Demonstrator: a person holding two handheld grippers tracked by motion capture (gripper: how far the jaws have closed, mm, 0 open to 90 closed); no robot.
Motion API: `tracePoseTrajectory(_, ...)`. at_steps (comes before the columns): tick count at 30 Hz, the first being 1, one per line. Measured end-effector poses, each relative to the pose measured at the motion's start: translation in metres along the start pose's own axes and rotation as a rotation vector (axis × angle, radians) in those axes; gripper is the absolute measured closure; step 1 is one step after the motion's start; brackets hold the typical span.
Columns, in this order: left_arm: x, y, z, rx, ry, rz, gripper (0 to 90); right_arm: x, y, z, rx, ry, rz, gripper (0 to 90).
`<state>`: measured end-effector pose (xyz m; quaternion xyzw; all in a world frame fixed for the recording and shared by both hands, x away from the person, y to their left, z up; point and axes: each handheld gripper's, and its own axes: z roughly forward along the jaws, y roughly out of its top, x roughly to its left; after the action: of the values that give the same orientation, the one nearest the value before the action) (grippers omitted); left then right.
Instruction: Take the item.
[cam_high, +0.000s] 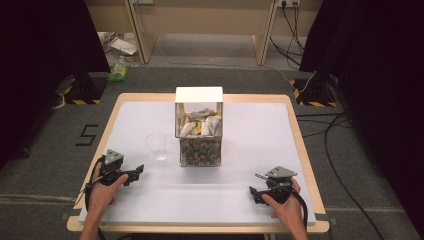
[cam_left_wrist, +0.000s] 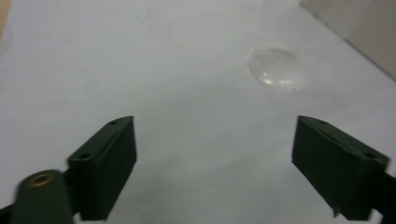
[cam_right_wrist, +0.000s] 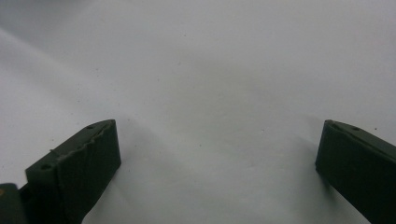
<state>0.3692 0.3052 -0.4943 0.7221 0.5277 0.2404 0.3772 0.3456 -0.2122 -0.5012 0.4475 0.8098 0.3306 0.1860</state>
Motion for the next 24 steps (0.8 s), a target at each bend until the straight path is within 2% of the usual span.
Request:
tracePoseTrajectory(1,-0.004,0.005,-0.006,-0.028,-0.01,0.006,15.5,0.0,0.0,0.0,0.0,0.0,0.0,0.5)
tracePoseTrajectory(4,-0.007,0.009,-0.011,-0.054,-0.032,0.011,14.7,0.0,0.0,0.0,0.0,0.0,0.0,0.5)
tracePoseTrajectory(5,-0.012,0.014,-0.018,-0.088,-0.065,0.019,15.2,0.0,0.0,0.0,0.0,0.0,0.0,0.5)
tracePoseTrajectory(6,-0.015,0.016,-0.021,-0.103,-0.079,0.023,14.9,0.0,0.0,0.0,0.0,0.0,0.0,0.5)
tracePoseTrajectory(11,-0.03,0.026,-0.032,-0.153,-0.148,0.044,15.0,0.0,0.0,0.0,0.0,-0.001,-0.001,0.5)
tracePoseTrajectory(13,-0.037,0.031,-0.039,-0.188,-0.183,0.056,15.0,0.0,0.0,0.0,0.0,0.0,-0.001,0.5)
tracePoseTrajectory(16,-0.042,0.035,-0.045,-0.214,-0.202,0.066,15.0,0.0,0.0,0.0,0.0,0.0,0.0,0.5)
tracePoseTrajectory(19,-0.052,0.044,-0.056,-0.262,-0.246,0.063,15.1,0.0,0.0,0.0,0.0,0.0,0.0,0.5)
tracePoseTrajectory(20,-0.052,0.044,-0.056,-0.262,-0.246,0.063,15.1,0.0,0.0,0.0,0.0,0.0,0.0,0.5)
tracePoseTrajectory(21,-0.058,0.049,-0.062,-0.285,-0.263,0.075,15.2,0.0,0.0,0.0,0.0,0.0,0.0,0.5)
tracePoseTrajectory(23,-0.06,0.051,-0.064,-0.292,-0.268,0.079,15.4,0.0,0.0,0.0,0.0,0.0,0.0,0.5)
tracePoseTrajectory(24,-0.067,0.059,-0.071,-0.321,-0.285,0.083,15.6,0.0,0.0,0.0,0.0,0.0,0.0,0.5)
